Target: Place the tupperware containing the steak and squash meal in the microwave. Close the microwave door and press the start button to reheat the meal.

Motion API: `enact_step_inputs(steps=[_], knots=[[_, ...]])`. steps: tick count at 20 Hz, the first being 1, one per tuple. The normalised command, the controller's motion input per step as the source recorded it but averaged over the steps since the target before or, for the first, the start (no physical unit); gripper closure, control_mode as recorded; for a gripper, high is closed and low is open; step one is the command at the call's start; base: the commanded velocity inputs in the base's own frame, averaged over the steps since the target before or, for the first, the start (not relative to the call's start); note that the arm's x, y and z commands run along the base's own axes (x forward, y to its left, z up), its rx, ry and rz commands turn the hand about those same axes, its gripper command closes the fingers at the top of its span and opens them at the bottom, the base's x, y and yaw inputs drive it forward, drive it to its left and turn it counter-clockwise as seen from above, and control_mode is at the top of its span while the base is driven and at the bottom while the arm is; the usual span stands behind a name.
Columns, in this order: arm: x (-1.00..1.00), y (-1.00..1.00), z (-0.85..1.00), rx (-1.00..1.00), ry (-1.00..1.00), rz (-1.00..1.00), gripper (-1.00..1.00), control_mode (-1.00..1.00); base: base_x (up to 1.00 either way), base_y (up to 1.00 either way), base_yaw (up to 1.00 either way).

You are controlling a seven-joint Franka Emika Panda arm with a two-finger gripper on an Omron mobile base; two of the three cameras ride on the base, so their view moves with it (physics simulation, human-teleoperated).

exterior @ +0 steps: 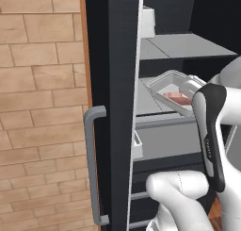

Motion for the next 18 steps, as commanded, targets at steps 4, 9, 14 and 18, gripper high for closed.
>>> enact_step_inputs(steps=[4, 9, 14, 18], knots=[[-0.04, -0.04, 0.0, 0.0, 0.0, -0.01, 1.0, 1.0, -0.26, -0.02, -0.02], [0.0, 0.0, 0.0, 0.0, 0.0, 0.0, 1.0, 1.0, -0.63, 0.0, 0.0], [0.0, 0.0, 0.0, 0.0, 0.0, 0.0, 1.0, 1.0, -0.67, 0.0, 0.0], [0.0, 0.0, 0.0, 0.0, 0.0, 0.0, 1.0, 1.0, -0.53, 0.0, -0.06]])
